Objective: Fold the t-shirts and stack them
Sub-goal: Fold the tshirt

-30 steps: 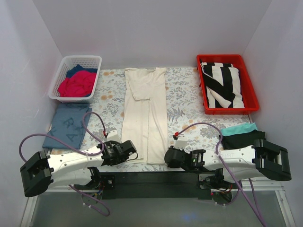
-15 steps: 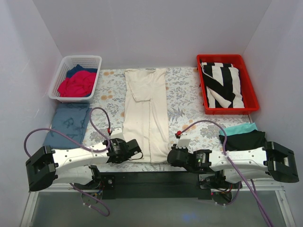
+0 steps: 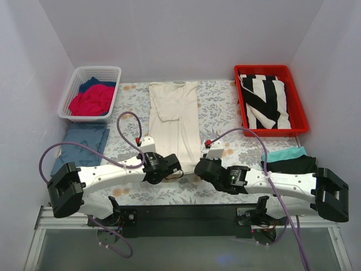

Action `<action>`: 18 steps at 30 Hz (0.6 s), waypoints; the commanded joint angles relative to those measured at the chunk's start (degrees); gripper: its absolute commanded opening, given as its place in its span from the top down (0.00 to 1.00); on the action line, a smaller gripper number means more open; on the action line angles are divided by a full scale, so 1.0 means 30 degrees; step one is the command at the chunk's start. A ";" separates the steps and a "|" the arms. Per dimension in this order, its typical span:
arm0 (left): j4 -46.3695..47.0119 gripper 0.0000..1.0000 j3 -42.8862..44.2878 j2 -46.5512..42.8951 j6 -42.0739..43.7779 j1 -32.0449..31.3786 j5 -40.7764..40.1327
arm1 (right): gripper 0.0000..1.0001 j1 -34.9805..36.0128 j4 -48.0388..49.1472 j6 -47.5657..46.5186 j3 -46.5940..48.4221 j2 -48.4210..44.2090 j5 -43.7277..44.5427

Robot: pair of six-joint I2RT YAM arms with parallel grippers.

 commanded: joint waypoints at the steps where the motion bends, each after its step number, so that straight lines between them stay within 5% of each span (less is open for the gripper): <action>1: -0.1823 1.00 0.1631 0.1371 -1.1677 0.0892 -0.3458 | 0.99 -0.1525 0.1737 -0.3850 0.1276 0.0413 0.0866; 5: 0.0013 1.00 0.3011 0.2661 -0.8376 0.2649 -0.4602 | 0.99 -0.3748 0.4078 -0.6606 0.2184 0.1291 -0.0333; 11: 0.8770 1.00 0.3363 0.3859 0.0289 0.6369 -0.3024 | 0.99 -0.6415 0.6075 -0.9509 0.3795 0.3780 -0.2323; 18: 1.2642 1.00 0.5881 0.7666 0.3904 0.8978 -0.0592 | 0.99 -0.8558 0.8332 -1.1209 0.5582 0.6827 -0.4290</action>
